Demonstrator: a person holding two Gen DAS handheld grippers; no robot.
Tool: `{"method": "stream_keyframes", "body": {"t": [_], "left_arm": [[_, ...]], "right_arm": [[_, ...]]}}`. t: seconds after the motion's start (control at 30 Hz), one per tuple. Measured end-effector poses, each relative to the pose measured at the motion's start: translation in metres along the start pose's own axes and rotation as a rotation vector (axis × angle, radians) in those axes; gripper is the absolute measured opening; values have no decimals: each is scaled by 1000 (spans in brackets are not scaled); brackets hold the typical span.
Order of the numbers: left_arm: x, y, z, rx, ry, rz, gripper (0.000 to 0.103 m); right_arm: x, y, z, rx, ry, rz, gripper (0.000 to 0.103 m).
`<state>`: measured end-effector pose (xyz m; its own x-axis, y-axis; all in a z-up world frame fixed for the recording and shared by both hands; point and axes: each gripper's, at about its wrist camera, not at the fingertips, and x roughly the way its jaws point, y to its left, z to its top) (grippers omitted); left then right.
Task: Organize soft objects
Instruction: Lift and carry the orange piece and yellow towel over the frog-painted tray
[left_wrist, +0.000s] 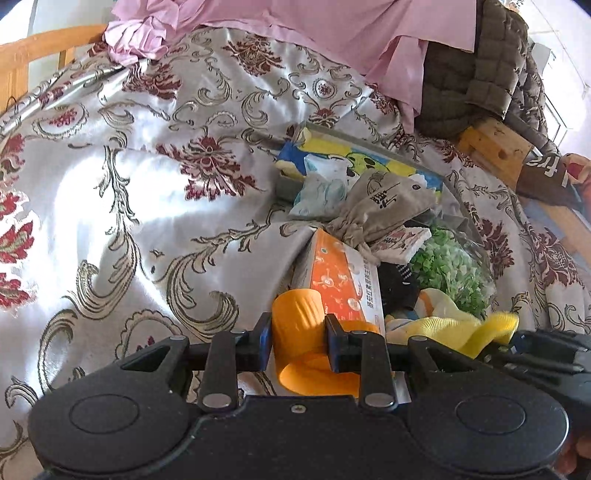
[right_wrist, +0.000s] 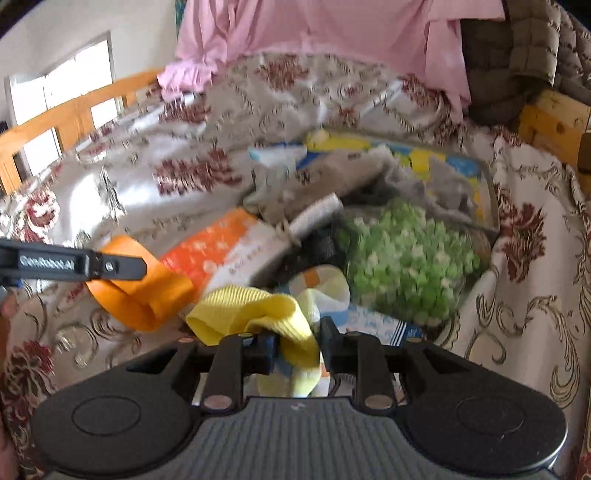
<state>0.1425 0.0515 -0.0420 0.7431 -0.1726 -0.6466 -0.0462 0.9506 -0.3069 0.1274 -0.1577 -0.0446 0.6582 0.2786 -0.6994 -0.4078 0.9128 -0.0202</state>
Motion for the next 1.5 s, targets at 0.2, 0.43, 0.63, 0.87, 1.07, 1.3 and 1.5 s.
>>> {"method": "stream_keyframes", "body": {"t": [0.2,0.43,0.63,0.87,1.07,1.3,1.5], "left_arm": [[6,-3,-2,5,33,-3,33],[10,-6,-3,10,53,-25,33],[14,-11,-6,47,73,-30,32],[3,-20,-9,106,52,-66,25],[-22,-25,-7,112,-74,-118,23],[-44,-25,-3,98,-268,-86,23],[-45,-21,2,64,-306,-81,23]], "right_arm": [[10,-1,-2,-3,41,-37,55],[25,8,-2,-68,63,-60,55],[27,24,-9,-194,62,-117,33],[7,29,-10,-220,-7,-97,20],[-21,36,-6,-252,-151,-101,20],[-37,35,-1,-249,-294,-170,20],[-45,27,3,-215,-373,-197,20]]}}
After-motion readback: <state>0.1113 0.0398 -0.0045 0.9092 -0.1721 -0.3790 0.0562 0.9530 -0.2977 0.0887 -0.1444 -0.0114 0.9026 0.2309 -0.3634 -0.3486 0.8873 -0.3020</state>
